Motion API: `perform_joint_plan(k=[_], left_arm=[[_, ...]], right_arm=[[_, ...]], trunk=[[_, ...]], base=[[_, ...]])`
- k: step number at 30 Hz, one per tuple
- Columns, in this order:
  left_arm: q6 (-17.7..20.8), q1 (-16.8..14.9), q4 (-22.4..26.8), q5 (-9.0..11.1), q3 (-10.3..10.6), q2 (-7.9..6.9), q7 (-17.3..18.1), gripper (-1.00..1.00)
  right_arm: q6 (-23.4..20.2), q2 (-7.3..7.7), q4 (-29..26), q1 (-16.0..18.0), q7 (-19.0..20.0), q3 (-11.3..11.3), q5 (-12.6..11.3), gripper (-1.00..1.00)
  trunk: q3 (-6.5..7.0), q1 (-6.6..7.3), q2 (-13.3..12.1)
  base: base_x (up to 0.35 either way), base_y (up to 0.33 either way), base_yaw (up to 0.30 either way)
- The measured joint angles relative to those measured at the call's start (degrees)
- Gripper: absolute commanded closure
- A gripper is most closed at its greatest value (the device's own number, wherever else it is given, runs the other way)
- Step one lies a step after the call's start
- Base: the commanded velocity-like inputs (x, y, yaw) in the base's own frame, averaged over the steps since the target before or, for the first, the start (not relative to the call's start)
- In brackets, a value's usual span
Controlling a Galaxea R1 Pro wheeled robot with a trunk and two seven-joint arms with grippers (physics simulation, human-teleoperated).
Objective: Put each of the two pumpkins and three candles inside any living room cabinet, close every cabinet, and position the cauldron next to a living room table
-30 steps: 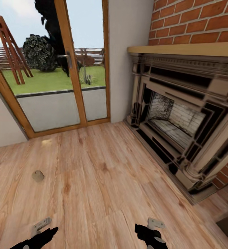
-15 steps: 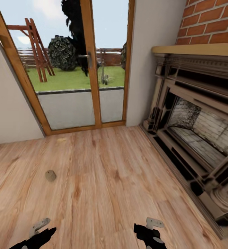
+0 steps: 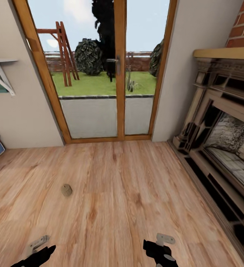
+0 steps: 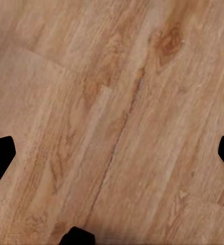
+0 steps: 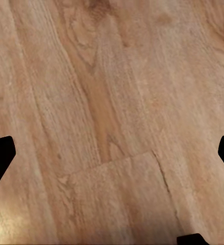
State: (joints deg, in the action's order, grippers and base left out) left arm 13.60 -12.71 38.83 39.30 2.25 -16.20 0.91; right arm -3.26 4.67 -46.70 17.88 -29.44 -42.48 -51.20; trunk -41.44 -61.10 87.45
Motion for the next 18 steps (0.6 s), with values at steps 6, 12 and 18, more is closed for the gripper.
perform_joint_plan(k=[6,12,18], left_arm=[[-1.2,0.0,-0.3,-0.1,-0.1,0.00,-0.1,-1.00],[-2.2,-0.1,-1.2,-0.3,-0.1,0.00,-0.1,-1.00],[-2.8,0.0,-1.2,-0.3,-0.1,0.00,-0.2,-1.00]], right_arm=[[0.0,-0.06,0.6,0.0,0.0,0.0,0.0,-1.00],[0.9,-0.24,1.4,0.0,0.0,0.0,0.0,-1.00],[1.1,-0.42,1.5,0.0,0.0,0.0,0.0,-1.00]], trunk=[[0.00,0.00,0.0],[0.00,0.00,0.0],[0.00,0.00,0.0]], base=[[0.328,0.000,0.293],[0.328,0.000,0.293],[0.329,0.000,0.293]])
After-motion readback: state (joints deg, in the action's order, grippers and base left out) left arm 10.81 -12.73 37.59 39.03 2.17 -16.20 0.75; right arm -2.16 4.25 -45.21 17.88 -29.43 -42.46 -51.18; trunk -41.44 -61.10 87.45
